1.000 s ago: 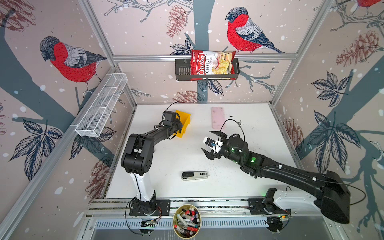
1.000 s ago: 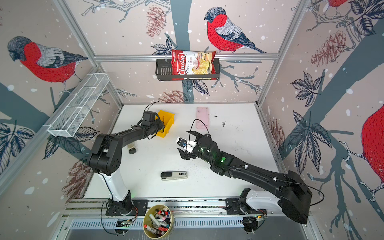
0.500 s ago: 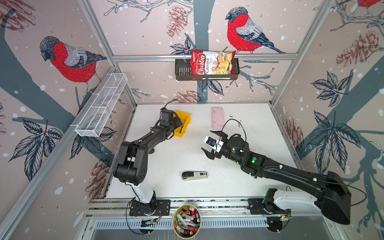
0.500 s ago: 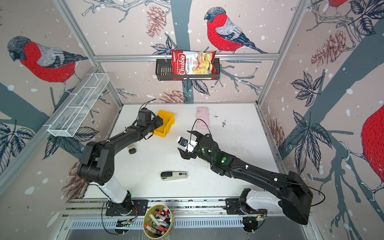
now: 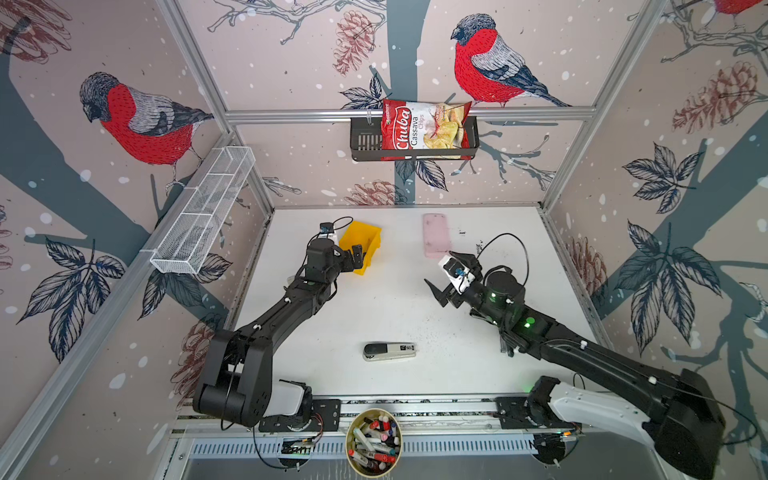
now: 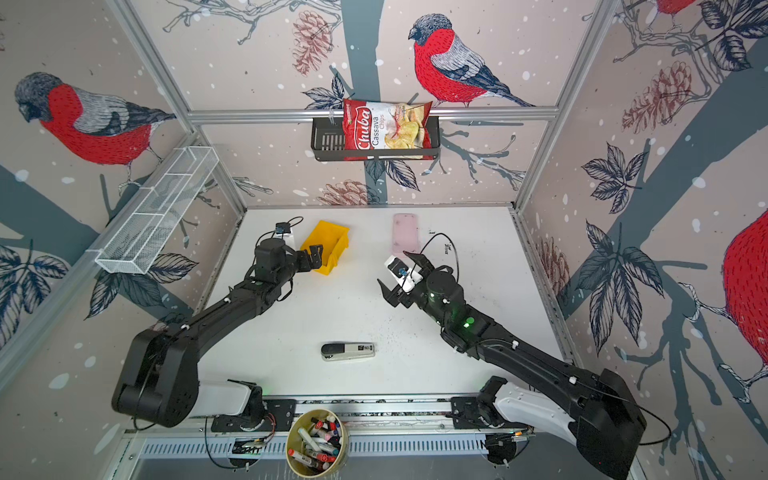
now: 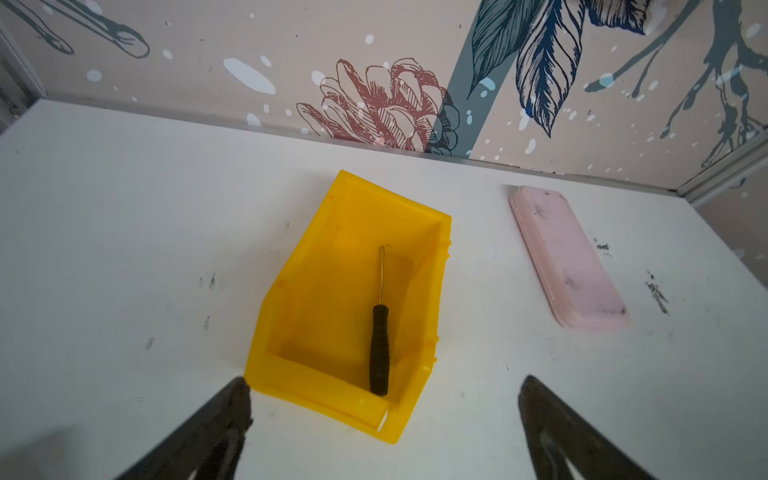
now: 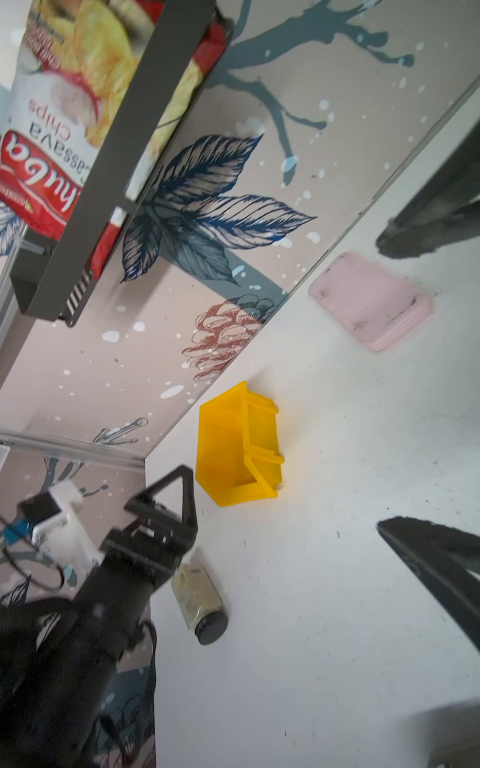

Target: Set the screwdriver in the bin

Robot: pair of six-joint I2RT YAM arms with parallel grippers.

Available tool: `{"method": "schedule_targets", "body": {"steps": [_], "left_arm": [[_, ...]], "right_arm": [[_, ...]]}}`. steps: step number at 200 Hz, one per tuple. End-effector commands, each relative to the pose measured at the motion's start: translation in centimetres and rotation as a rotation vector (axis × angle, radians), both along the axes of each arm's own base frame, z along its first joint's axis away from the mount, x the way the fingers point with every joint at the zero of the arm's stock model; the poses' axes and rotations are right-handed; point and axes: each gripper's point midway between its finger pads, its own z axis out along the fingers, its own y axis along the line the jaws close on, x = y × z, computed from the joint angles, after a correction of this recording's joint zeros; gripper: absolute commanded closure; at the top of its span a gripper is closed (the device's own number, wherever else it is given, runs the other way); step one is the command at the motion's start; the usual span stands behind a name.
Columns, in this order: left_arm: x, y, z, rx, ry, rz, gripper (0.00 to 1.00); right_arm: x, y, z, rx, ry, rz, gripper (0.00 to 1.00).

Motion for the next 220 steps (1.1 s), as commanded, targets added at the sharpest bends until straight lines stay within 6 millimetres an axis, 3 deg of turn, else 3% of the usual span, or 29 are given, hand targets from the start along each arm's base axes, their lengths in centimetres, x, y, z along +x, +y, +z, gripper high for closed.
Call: {"method": "schedule_targets", "body": {"steps": [1, 58, 92, 147, 179, 220], "left_arm": [[-0.3, 0.4, 2.2, 0.087, -0.16, -0.025, 0.01], [-3.8, 3.1, 1.2, 0.189, -0.251, 0.051, 0.01], [-5.1, 4.7, -0.3, 0.243, -0.248, 0.11, 0.01], [-6.3, 7.3, -2.3, 0.259, -0.289, 0.215, 0.01], [-6.0, 8.2, -3.1, 0.275, -0.301, 0.248, 0.01], [-4.8, 8.7, -2.4, 0.303, -0.362, 0.268, 0.03]], "right_arm": [[0.5, -1.6, 1.0, 0.109, 0.013, -0.041, 0.02], [3.3, -10.2, -1.2, 0.257, 0.05, -0.308, 0.02], [4.3, -15.2, -4.0, 0.225, 0.048, -0.454, 0.02], [4.6, -23.4, -8.0, 0.317, 0.011, -0.696, 0.02], [4.8, -26.0, -9.3, 0.394, 0.006, -0.752, 0.02], [5.9, -25.8, -10.0, 0.41, 0.022, -0.716, 0.02]]}}
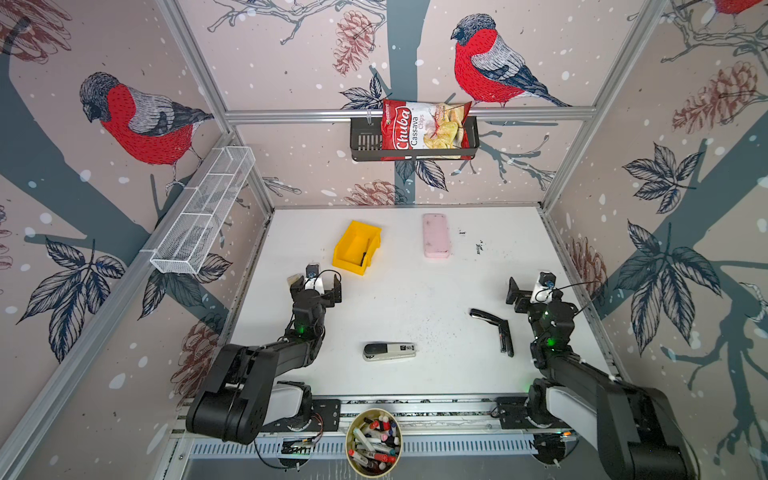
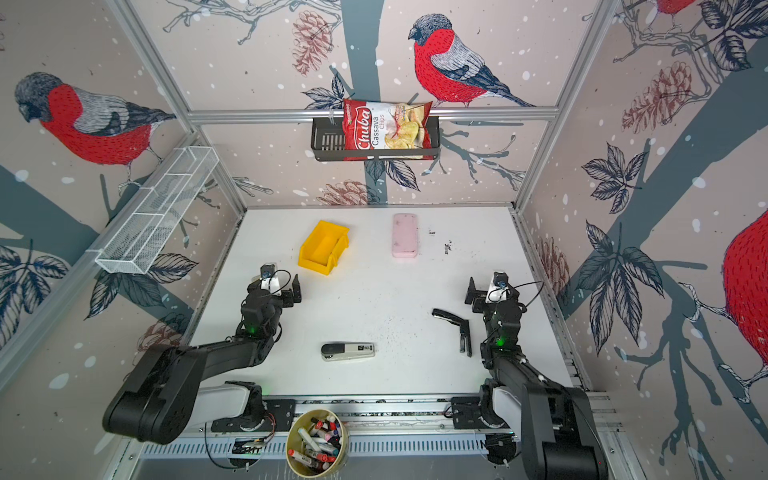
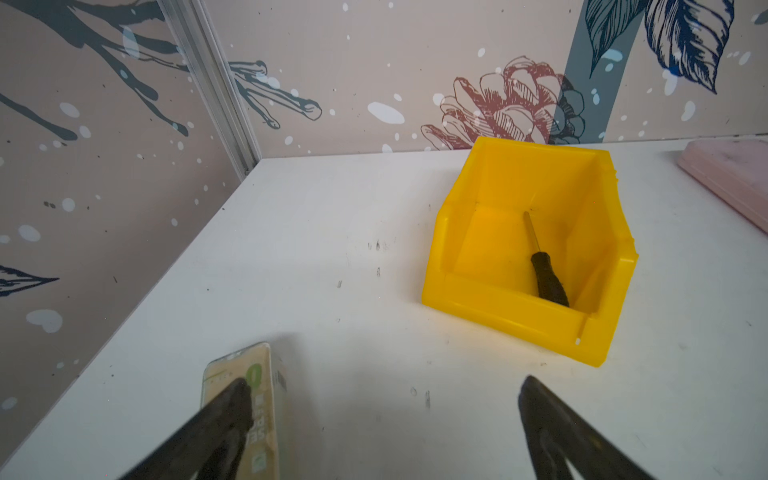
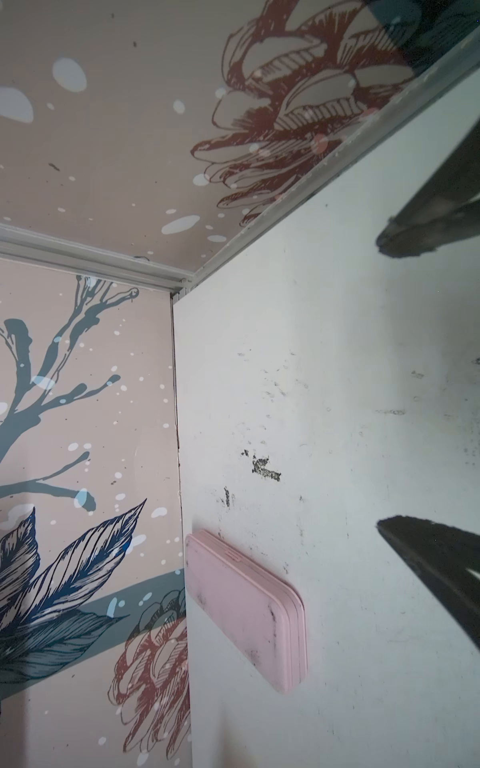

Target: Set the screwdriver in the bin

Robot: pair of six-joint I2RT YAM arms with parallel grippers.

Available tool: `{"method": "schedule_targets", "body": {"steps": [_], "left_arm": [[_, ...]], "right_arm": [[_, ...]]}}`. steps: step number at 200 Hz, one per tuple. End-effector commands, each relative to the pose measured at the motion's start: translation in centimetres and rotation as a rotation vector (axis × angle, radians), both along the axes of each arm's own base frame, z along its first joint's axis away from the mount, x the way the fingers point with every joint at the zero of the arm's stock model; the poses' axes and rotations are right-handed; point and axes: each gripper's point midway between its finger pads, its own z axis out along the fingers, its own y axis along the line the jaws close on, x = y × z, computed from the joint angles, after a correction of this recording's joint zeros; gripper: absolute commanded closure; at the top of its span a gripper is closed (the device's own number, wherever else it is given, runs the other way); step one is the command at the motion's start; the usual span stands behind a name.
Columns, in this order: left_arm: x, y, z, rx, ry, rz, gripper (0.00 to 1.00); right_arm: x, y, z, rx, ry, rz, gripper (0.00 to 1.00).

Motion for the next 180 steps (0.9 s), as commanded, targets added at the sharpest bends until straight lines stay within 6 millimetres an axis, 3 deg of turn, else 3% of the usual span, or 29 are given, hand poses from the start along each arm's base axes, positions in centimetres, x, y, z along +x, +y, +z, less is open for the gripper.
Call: {"method": "schedule_targets", "body": {"steps": [1, 29, 51, 60, 133, 180], "left_arm": [[1.1, 0.5, 3.2, 0.022, -0.14, 0.02, 0.03], [1.6, 1.3, 3.1, 0.044, -0.171, 0.043, 0.02], [1.4, 2.3, 1.9, 0.01, -0.179, 0.071, 0.02], [1.4, 2.7, 1.9, 0.002, -0.192, 0.083, 0.02], [2.8, 3.1, 0.9, -0.048, -0.122, 0.048, 0.02], [2.7, 3.1, 1.0, -0.044, -0.125, 0.052, 0.02]], "right_arm": [[0.7, 0.9, 2.8, 0.03, -0.124, 0.053, 0.02], [1.8, 0.9, 2.9, 0.038, -0.127, 0.057, 0.02], [2.8, 1.0, 3.0, 0.053, -0.109, 0.066, 0.02], [2.9, 1.1, 2.1, 0.063, -0.09, 0.072, 0.02], [5.2, 1.2, -0.6, 0.073, -0.015, 0.075, 0.02], [5.3, 0.8, -0.6, 0.076, -0.015, 0.043, 0.02]]}}
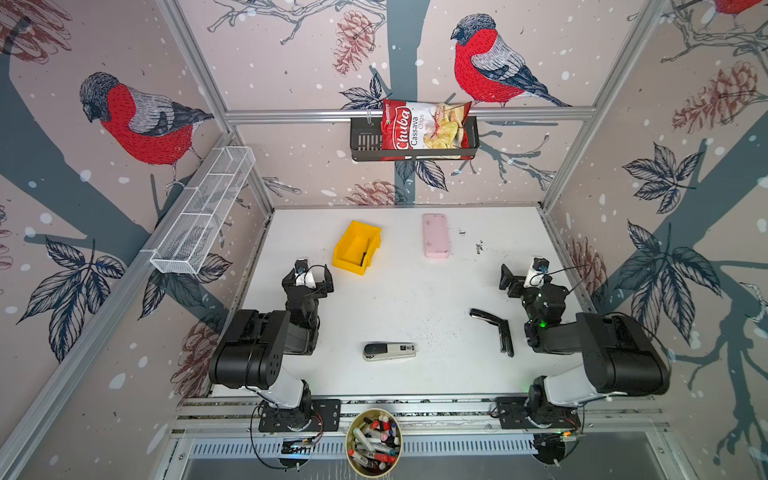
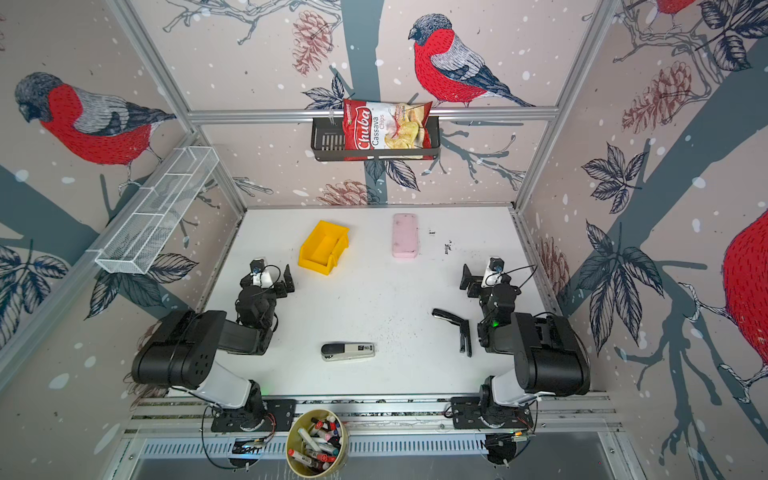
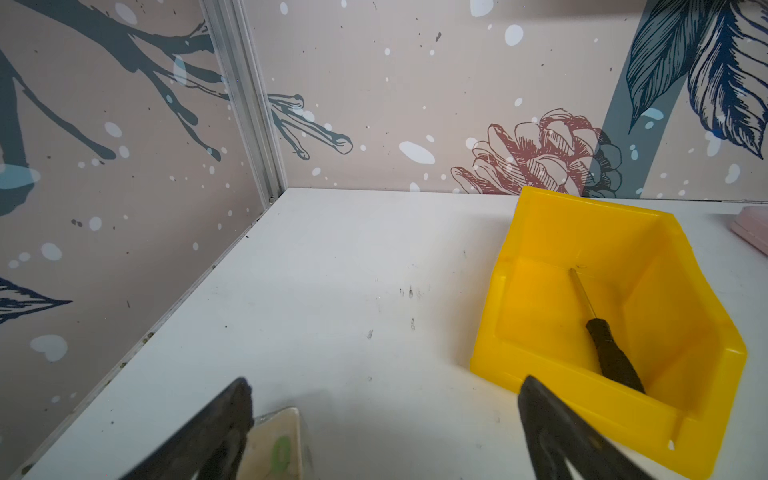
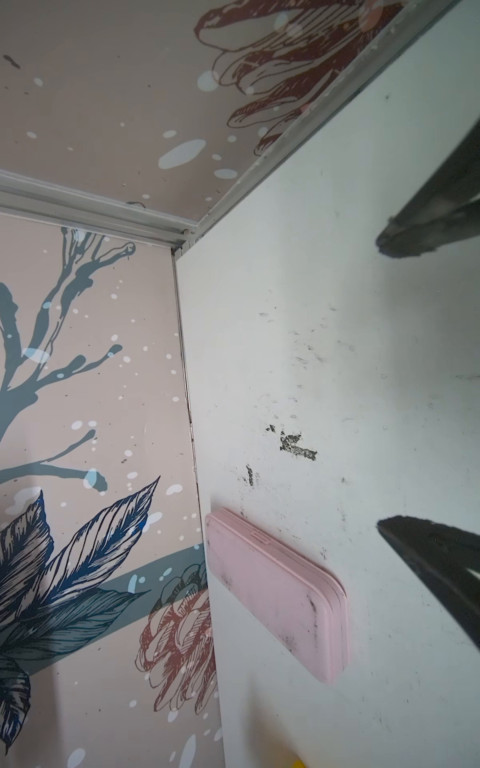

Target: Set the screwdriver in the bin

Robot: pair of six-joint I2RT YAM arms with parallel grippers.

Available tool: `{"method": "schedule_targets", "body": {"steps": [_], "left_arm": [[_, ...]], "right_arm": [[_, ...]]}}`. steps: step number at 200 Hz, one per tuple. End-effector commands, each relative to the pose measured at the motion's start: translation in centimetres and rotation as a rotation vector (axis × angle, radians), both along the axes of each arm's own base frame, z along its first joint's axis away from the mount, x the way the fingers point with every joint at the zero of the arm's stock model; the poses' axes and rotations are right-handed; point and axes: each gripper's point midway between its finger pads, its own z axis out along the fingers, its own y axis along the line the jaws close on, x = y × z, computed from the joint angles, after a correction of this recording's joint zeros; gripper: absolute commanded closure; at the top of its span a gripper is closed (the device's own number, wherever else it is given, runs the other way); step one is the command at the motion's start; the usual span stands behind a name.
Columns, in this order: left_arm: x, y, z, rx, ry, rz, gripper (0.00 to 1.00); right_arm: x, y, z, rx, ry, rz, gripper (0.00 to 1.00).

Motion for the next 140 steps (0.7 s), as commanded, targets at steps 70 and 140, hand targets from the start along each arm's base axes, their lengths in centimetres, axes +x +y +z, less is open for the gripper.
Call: {"method": "schedule_targets", "body": {"steps": [70, 140], "left_arm": [[0.2, 0.0, 0.6, -0.009, -0.024, -0.003, 0.02], [0.2, 0.0, 0.7, -0.009, -0.026, -0.003, 0.02]], "right_arm": [[0.2, -0.2, 0.4, 0.011, -0.012, -0.017, 0.02], [0.4, -1.3, 0.3, 0.016, -0.003, -0.102, 0.0]]}}
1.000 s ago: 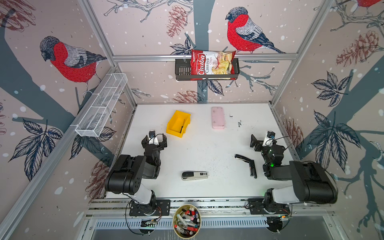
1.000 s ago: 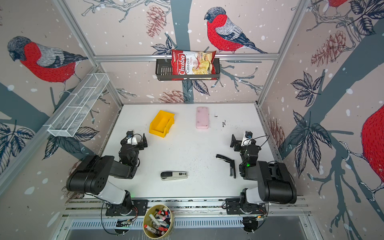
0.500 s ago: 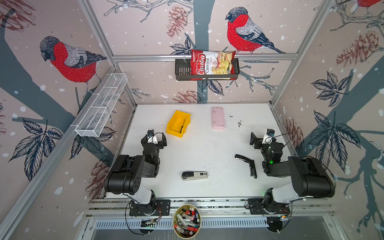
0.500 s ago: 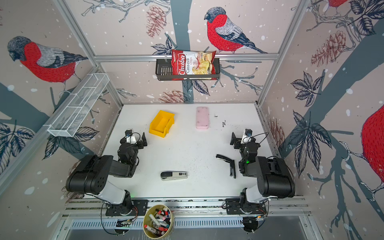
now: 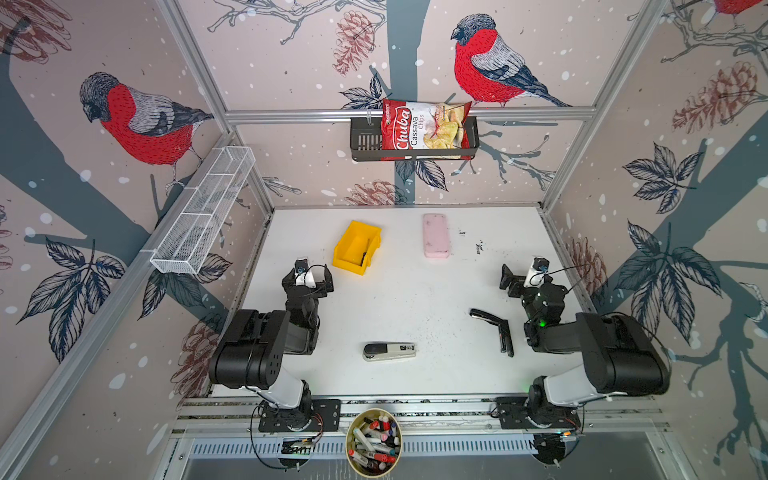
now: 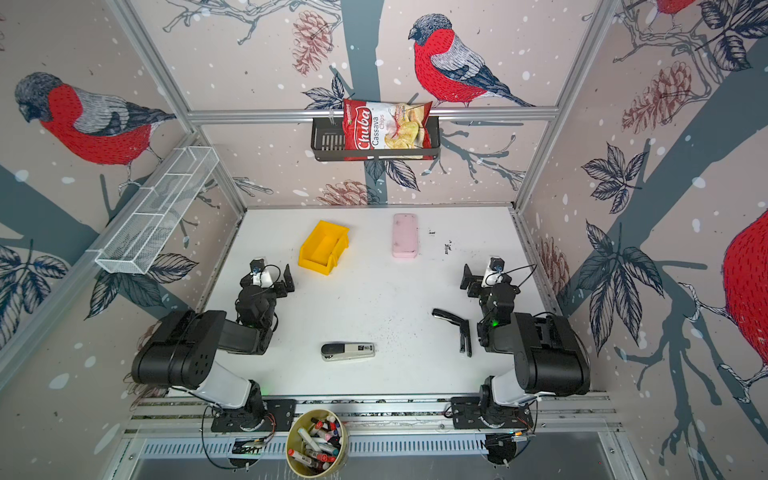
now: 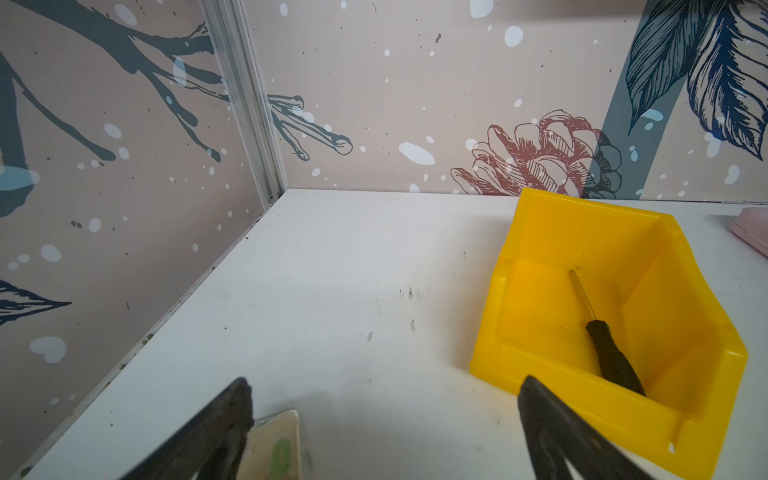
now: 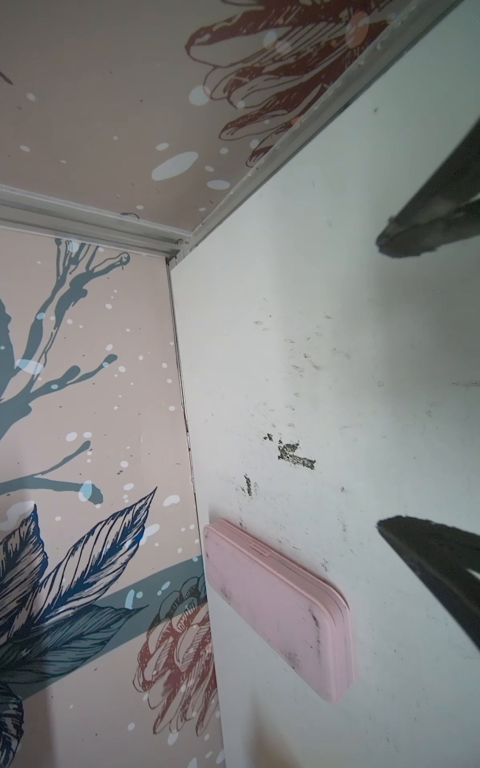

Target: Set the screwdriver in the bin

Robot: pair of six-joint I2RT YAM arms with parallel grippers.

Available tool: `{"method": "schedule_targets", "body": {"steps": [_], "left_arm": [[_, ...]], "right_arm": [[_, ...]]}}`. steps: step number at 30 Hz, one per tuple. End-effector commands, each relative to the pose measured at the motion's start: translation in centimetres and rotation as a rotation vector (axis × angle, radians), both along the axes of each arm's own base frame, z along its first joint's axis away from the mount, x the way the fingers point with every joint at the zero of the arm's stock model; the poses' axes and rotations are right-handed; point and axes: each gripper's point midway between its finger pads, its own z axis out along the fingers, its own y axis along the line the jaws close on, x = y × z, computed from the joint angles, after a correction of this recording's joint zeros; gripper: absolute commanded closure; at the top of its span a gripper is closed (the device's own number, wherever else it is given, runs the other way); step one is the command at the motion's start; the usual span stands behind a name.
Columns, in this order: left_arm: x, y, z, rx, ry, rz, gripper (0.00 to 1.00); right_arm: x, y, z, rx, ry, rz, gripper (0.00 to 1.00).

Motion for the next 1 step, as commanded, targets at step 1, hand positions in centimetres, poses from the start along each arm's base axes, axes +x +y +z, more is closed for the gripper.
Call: {"method": "schedule_targets", "body": {"steps": [1], "left_arm": [[0.09, 0.02, 0.6, -0.006, -0.024, -0.003, 0.02]], "right_arm": [[0.25, -1.07, 0.43, 0.015, -0.013, -0.076, 0.0]]}}
